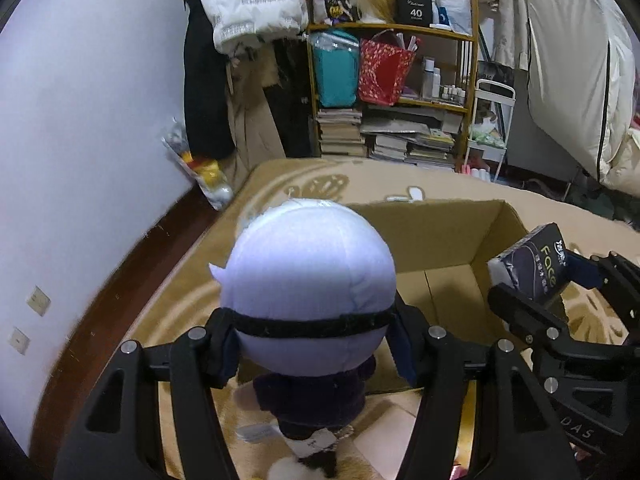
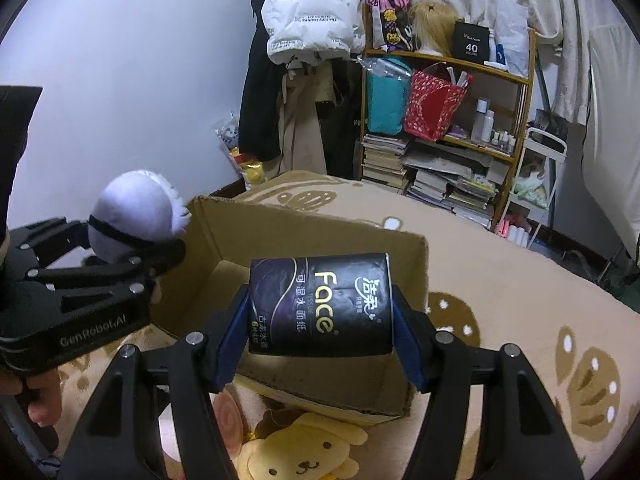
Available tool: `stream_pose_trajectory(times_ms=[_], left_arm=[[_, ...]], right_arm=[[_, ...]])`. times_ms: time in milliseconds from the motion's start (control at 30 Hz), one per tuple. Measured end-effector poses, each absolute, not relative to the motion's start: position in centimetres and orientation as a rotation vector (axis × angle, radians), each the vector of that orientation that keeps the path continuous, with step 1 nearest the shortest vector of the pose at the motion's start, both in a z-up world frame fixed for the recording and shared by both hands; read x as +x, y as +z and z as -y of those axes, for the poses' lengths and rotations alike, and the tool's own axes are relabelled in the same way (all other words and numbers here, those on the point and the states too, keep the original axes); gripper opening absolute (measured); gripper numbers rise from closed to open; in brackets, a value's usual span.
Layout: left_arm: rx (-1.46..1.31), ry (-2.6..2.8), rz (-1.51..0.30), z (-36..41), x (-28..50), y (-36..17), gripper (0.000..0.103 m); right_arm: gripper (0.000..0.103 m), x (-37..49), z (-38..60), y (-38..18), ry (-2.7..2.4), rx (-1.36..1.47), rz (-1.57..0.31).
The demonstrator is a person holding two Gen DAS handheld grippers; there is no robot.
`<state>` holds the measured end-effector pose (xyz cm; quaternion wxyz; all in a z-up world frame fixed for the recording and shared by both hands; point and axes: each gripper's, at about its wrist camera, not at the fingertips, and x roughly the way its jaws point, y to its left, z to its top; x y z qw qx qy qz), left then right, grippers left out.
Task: Organize soft objects
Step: 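Carry both items over the box and open both grippers to drop them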
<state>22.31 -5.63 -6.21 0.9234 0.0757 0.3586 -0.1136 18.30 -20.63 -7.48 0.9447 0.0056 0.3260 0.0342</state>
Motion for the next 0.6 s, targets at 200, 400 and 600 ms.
stream_pose_trajectory(times_ms=[200,400,600], left_arm=[[0.160,-0.232,-0.758,5.8,22.5,-6.9,0.062],[0.147,-0.217,-0.752,5.4,22.3,-6.5,0.078],[0.134,-0.178,-0.732,4.3,21.7,-5.3,0.095]], right_arm=[[0.069,18.8,20.9,-8.6,0.077,0.029,-0.671],[0.075,18.6,21.2,-8.4,0.081,0.056,-0.657],[0.093,18.1,21.6,-7.6,0.057,0.067,-0.652]])
